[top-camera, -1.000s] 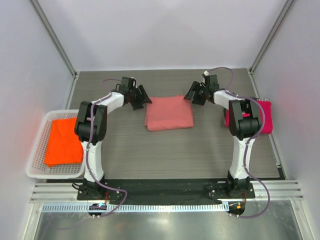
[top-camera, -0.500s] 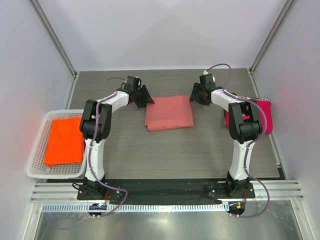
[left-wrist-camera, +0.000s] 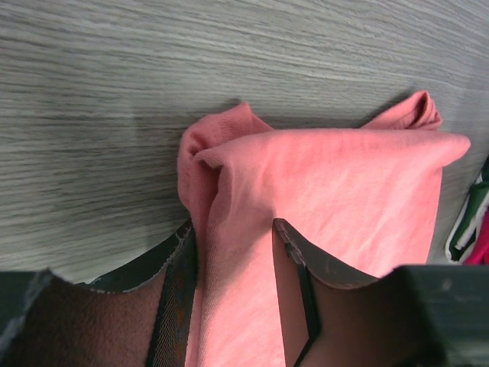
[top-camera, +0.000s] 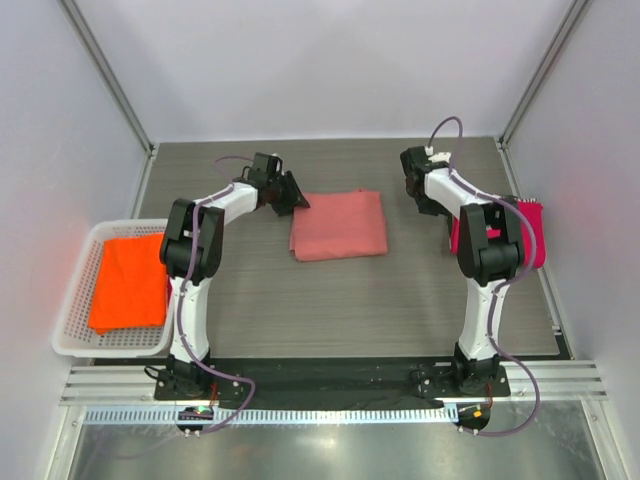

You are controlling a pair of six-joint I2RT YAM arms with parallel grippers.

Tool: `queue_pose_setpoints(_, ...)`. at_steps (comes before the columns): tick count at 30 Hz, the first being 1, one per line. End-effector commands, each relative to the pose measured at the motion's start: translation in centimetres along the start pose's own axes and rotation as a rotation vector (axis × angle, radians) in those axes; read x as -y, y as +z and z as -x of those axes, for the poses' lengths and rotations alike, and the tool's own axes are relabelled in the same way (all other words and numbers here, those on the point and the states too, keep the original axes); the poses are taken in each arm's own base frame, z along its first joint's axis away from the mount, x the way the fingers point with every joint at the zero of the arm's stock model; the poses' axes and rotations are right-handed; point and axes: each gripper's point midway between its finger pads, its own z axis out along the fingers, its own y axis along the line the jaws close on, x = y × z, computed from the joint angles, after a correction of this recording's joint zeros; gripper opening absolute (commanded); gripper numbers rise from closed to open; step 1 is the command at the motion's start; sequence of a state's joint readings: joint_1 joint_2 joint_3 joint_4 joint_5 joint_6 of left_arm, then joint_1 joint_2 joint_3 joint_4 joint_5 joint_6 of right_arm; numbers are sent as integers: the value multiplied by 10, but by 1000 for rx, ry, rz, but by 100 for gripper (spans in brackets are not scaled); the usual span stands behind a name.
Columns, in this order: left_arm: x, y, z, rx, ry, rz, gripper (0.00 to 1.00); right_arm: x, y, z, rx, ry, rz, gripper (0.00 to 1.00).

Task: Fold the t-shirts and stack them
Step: Fold the tshirt, then neatly place the folded tshirt to the corner

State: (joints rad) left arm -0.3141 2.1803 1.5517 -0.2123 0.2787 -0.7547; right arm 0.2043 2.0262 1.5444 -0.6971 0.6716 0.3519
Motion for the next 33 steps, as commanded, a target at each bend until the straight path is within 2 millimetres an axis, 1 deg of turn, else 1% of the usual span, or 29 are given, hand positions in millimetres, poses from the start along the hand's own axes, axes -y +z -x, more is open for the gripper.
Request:
queue_pose_setpoints(1, 18, -1, 1, -12, 21, -85, 43, 23, 5, -5, -34, -91, -158, 42)
queue_pose_setpoints(3, 20, -4, 1, -21, 19, -90, 44, 24, 12, -12, -53, -117, -185, 46)
queue_pose_setpoints(5, 22, -5, 2, -23, 22, -96, 45, 26, 16, -14, -56, -132, -212, 49)
queue_pose_setpoints(6, 23, -6, 2, -25, 25, -99, 45, 29, 18, -16, -58, -146, -244, 49)
queue_pose_setpoints(8, 26, -6, 1, -30, 30, -107, 45, 30, 24, -20, -64, -163, -284, 49)
queue_pose_setpoints(9, 26, -6, 0, -35, 31, -111, 45, 35, 25, -20, -61, -173, -320, 49)
queue_pose_setpoints(11, 29, -7, -1, -45, 34, -129, 45, 36, 33, -26, -71, -187, -355, 48)
queue_pose_setpoints(13, 29, -6, -1, -48, 34, -131, 44, 38, 39, -29, -80, -202, -385, 37)
queue_pose_setpoints(14, 27, -6, -2, -51, 35, -126, 44, 39, 41, -30, -77, -205, -399, 29)
queue_pose_setpoints(15, 27, -7, -2, -49, 36, -125, 44, 40, 41, -31, -79, -208, -409, 24)
queue_pose_setpoints(16, 25, -6, -1, -48, 35, -123, 44, 38, 42, -32, -80, -205, -403, 18)
queue_pose_setpoints(17, 23, -5, -2, -55, 29, -122, 43, 36, 42, -32, -83, -204, -394, 2)
queue_pose_setpoints(19, 19, -6, -1, -55, 23, -119, 42, 24, 38, -31, -74, -199, -351, 1)
queue_pose_setpoints(20, 18, -7, -1, -53, 19, -114, 42, 12, 27, -27, -45, -206, -318, 1)
queue_pose_setpoints(22, 11, -10, 2, -45, 14, -103, 41, -4, 17, -23, -13, -200, -261, 1)
queue_pose_setpoints(23, 10, -11, 4, -41, 13, -100, 41, -24, 7, -26, -3, -211, -196, 1)
queue_pose_setpoints(24, 8, -13, 4, -39, 14, -95, 40, -34, -3, -21, 10, -194, -149, 1)
queue_pose_setpoints(25, 4, -14, 6, -38, 11, -87, 40, -44, -9, -22, 13, -196, -110, 1)
queue_pose_setpoints(26, 3, -15, 6, -37, 11, -84, 40, -64, -18, -27, 0, -202, -27, 1)
queue_pose_setpoints(27, 3, -16, 7, -36, 14, -84, 40, -73, -27, -25, 4, -195, 15, 1)
queue_pose_setpoints(30, -1, -17, 9, -33, 11, -73, 40, -89, -39, -28, -17, -183, 109, 4)
queue_pose_setpoints(31, -2, -18, 8, -32, 14, -67, 39, -89, -45, -23, -11, -166, 132, 6)
queue_pose_setpoints(32, -2, -18, 8, -30, 13, -63, 40, -91, -50, -20, -6, -158, 150, 11)
queue_pose_setpoints(33, -3, -18, 9, -28, 15, -59, 40, -95, -56, -18, -8, -146, 187, 14)
